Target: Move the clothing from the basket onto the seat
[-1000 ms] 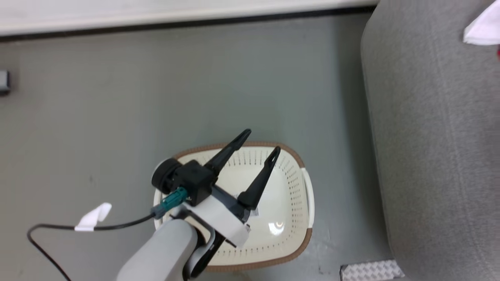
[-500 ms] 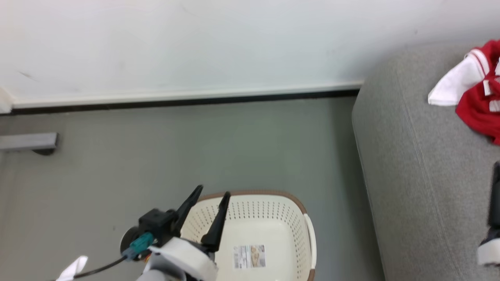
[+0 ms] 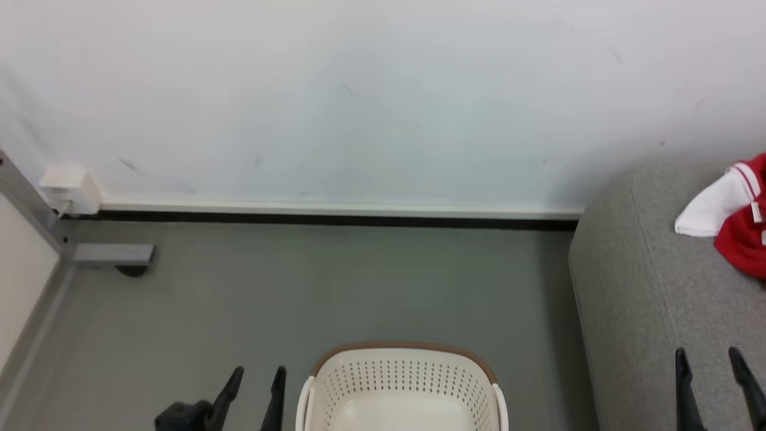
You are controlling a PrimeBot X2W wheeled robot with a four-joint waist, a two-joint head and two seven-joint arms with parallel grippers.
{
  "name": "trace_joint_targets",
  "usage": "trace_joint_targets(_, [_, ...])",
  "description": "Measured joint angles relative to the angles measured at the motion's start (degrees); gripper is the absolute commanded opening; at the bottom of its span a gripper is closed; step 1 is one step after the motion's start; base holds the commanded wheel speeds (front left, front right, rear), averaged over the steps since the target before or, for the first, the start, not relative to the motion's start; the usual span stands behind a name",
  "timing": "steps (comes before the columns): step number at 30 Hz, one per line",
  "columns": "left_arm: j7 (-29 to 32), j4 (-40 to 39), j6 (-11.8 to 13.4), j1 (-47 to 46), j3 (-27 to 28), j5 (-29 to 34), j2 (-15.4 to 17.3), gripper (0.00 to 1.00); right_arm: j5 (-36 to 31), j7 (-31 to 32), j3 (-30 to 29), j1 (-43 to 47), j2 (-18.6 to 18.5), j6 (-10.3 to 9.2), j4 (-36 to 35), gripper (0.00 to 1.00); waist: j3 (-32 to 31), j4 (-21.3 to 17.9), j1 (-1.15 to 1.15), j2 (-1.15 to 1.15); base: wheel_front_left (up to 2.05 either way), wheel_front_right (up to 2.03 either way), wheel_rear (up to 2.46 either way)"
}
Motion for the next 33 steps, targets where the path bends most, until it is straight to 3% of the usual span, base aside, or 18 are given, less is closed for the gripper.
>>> trace_joint_targets(8, [0.00, -1.56, 0.32, 4.82, 6.10, 3.69, -1.81, 1.00, 3.44, -0.25, 2.37, 3.46, 0.32, 0.00, 0.88, 1.00, -3.94, 1.93, 0.00, 0.00, 0.00, 0.00, 0.00])
trace_joint_targets(21, [0.00, -4.07, -4.00, 6.65, 12.47, 11.02, -6.06, 1.00, 4.25, -0.25, 2.22, 5.17, 0.32, 0.00, 2.19, 1.00, -5.98, 1.75, 0.01, 0.00, 0.00, 0.00, 0.00])
trace_joint_targets(33, [0.00, -3.37, -7.26, 7.15, 15.01, 13.54, -8.33, 1.00, 4.44, -0.25, 2.69, 5.20, 0.31, 0.00, 1.83, 1.00, -6.51, 1.53, 0.01, 0.00, 0.00, 0.00, 0.00])
